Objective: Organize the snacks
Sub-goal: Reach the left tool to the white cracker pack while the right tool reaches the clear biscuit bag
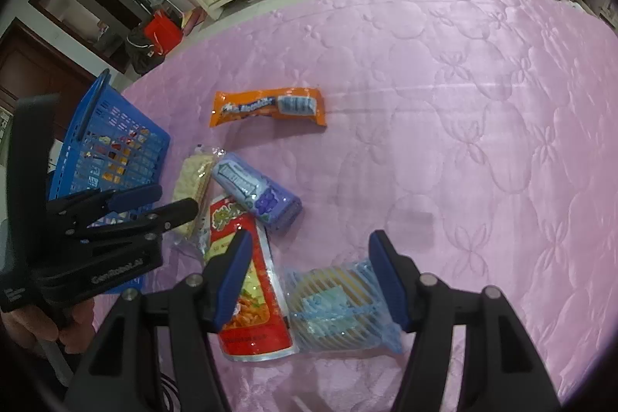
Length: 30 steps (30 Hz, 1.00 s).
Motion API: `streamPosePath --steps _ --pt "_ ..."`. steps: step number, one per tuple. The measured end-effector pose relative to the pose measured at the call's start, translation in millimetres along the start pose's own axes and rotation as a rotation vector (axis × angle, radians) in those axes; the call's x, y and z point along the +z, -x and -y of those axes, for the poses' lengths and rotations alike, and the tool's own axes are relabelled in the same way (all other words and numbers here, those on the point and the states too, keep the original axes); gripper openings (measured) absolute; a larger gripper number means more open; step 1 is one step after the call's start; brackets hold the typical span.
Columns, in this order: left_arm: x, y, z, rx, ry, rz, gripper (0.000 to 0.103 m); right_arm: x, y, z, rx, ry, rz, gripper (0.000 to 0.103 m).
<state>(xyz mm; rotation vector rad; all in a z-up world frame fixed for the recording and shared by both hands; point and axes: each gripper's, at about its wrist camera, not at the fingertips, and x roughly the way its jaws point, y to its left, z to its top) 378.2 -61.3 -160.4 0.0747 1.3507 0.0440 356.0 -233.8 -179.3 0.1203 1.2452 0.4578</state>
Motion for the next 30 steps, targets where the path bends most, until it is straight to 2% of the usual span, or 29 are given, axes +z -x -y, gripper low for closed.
streamPosePath --steps 5,13,16,19,30 --pt "4 -14 -2 0.028 0.026 -0.024 0.050 0 1 2 0.005 -0.005 0.001 0.067" --pt "10 -31 -12 0.000 0.042 -0.046 0.050 2 -4 5 0.009 -0.013 -0.003 0.067" --pt "11 -36 -2 0.043 -0.009 -0.042 0.041 1 -6 4 0.009 -0.014 -0.009 0.067" --pt "8 -36 -1 0.032 -0.012 -0.041 0.040 1 -5 3 0.002 -0.016 -0.011 0.067" --pt "-50 20 14 -0.054 -0.039 0.044 0.040 -14 22 -4 -0.052 -0.006 -0.010 0.067"
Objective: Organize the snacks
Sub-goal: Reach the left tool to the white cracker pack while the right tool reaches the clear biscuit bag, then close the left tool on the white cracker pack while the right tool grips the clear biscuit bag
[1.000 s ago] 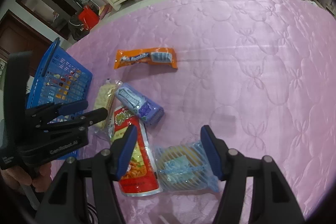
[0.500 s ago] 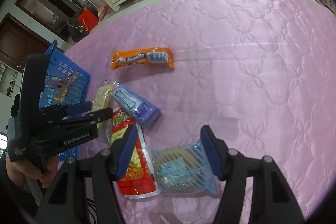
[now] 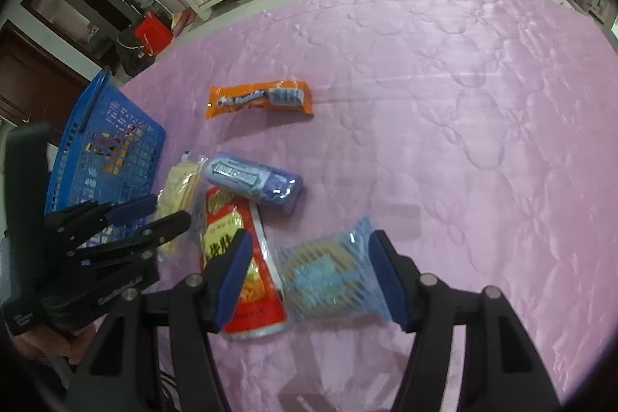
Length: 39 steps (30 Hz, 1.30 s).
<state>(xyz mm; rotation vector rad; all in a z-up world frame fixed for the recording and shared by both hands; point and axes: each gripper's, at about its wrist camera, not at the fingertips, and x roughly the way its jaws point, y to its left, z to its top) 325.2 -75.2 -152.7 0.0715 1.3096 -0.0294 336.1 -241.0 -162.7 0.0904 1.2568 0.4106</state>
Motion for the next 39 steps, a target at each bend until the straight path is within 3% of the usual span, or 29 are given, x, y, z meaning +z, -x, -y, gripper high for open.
streamPosePath --steps 10,25,33,39 --pt "-18 37 9 -0.063 -0.013 0.042 0.040 -13 -8 -14 -0.074 0.081 -0.062 0.067" --pt "-21 15 -2 -0.084 0.009 0.000 0.040 -10 -48 -35 -0.242 0.175 -0.115 0.070" --pt "-20 6 0 -0.094 0.007 -0.013 0.040 -17 -63 -28 -0.203 0.173 -0.121 0.075" --pt "-22 9 0 -0.102 0.008 0.000 0.040 -31 -63 -42 -0.221 0.256 -0.106 0.062"
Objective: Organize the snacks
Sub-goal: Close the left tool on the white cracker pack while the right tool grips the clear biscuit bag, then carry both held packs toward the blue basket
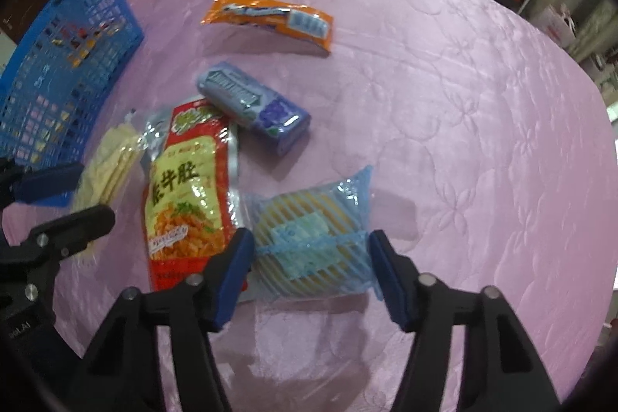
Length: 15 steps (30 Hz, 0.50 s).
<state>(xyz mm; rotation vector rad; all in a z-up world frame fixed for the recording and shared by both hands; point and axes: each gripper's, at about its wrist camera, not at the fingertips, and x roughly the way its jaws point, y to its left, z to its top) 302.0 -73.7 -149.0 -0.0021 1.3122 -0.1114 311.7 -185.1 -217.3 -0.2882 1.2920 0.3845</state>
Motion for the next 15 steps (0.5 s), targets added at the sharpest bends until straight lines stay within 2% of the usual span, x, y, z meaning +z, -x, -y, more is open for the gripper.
streamPosePath --steps 6,11,15 --pt "-6 23 0 -0.023 0.002 0.035 0.040 -11 17 8 0.013 -0.053 0.031 0.059" --pt "-13 51 1 -0.047 0.005 0.079 0.040 -18 49 3 -0.005 -0.054 0.077 0.059" --pt "-21 88 -2 -0.063 -0.010 0.143 0.040 -25 83 -3 0.003 -0.054 0.125 0.059"
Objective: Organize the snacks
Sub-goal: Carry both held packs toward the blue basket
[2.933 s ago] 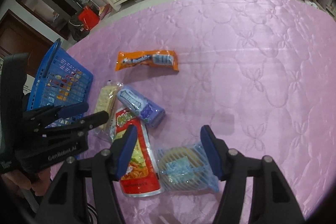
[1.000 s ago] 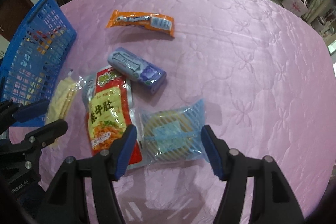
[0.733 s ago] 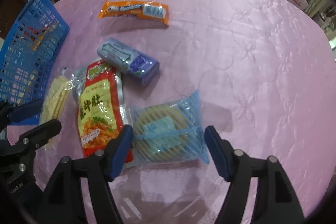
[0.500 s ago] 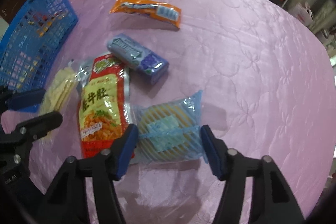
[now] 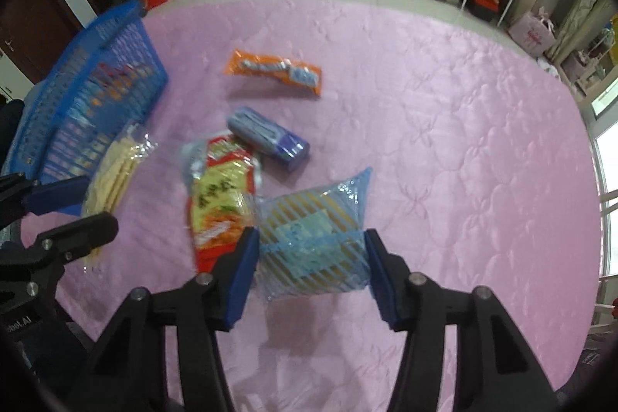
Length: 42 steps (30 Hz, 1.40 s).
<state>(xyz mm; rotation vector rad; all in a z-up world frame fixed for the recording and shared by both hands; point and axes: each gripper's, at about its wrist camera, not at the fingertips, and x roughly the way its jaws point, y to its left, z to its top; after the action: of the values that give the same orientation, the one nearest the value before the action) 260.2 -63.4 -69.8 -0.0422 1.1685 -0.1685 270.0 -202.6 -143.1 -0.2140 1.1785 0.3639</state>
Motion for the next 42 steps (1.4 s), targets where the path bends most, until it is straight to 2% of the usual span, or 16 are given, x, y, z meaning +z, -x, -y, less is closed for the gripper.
streamPosePath --steps 5,10,14,19,25,30,35,42 --pt "-4 47 -15 -0.009 0.006 0.072 0.040 10 41 -18 0.048 -0.005 0.064 0.059" --pt "-11 89 -51 0.009 0.053 0.131 0.040 24 64 -46 0.123 -0.015 0.122 0.059" --pt "-21 104 -78 0.033 0.092 0.149 0.040 32 79 -74 0.193 0.000 0.159 0.059" --pt "-36 114 -108 0.061 0.123 0.162 0.040 41 85 -119 0.227 0.060 0.175 0.059" --pt "-44 115 -141 0.084 0.172 0.151 0.040 54 73 -160 0.267 0.103 0.160 0.059" --pt "-43 113 -159 0.090 0.192 0.141 0.040 59 66 -177 0.285 0.116 0.146 0.059" --pt "-36 101 -170 0.082 0.197 0.122 0.040 68 56 -182 0.286 0.108 0.140 0.059" --pt "-27 65 -161 0.049 0.179 0.058 0.040 80 47 -164 0.274 0.048 0.152 0.059"
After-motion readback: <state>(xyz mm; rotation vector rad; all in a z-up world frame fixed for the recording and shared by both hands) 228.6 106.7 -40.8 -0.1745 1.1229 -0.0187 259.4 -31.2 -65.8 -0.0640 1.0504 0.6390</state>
